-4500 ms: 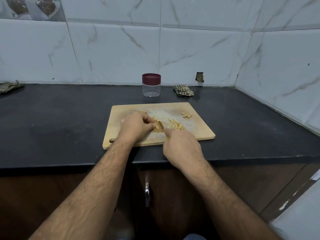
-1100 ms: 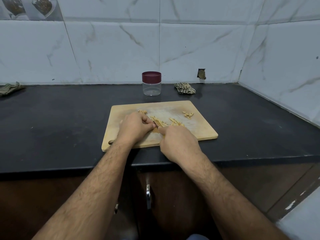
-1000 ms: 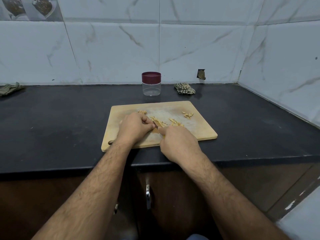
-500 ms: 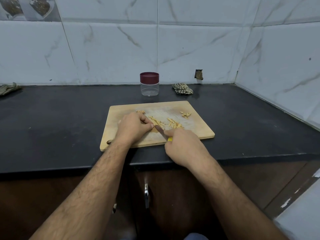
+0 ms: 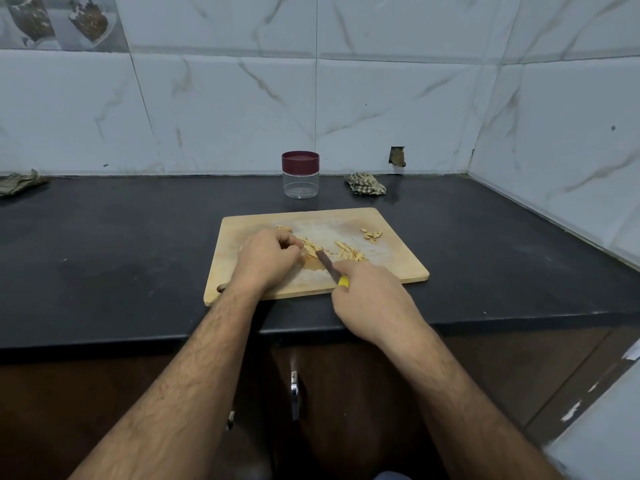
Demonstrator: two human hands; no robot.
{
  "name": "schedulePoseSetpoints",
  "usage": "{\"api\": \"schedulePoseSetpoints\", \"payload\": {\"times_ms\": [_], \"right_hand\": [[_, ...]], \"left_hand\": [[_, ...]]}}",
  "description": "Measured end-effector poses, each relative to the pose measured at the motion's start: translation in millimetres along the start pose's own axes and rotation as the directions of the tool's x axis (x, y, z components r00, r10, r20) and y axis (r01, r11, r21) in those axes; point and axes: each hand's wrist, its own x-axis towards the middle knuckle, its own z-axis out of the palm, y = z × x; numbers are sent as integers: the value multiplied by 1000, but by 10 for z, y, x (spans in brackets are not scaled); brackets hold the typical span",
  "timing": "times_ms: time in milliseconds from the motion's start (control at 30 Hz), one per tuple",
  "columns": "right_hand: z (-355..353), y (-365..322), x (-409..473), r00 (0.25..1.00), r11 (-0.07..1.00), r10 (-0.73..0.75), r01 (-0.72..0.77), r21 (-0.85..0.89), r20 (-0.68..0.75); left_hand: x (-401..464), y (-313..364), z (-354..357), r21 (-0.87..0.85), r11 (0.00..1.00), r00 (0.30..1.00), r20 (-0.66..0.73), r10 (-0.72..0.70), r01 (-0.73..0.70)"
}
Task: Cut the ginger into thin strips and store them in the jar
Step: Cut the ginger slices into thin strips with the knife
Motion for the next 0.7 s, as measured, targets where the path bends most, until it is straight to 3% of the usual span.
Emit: {"api": "schedulePoseSetpoints", "payload": {"times_ms": [167,333,500,700], "right_hand": [[56,-86,56,1000,998,-19,18,-59,-13],[86,-141,116,1000,993,-15,16,-121,7],[50,-53,127,998,993,62,-63,-99,-19],[15,-164,164,1000,994,-7,7,-112,0]], "left_hand": [[-59,35,-52,-190,981,989,-131,-67,42],[-152,65,-96,-39,993,926,-360,-114,107],[-145,76,-55,67,984,937,-323,-137,167],[-160,91,-51,130,981,948,-302,-96,141]]}}
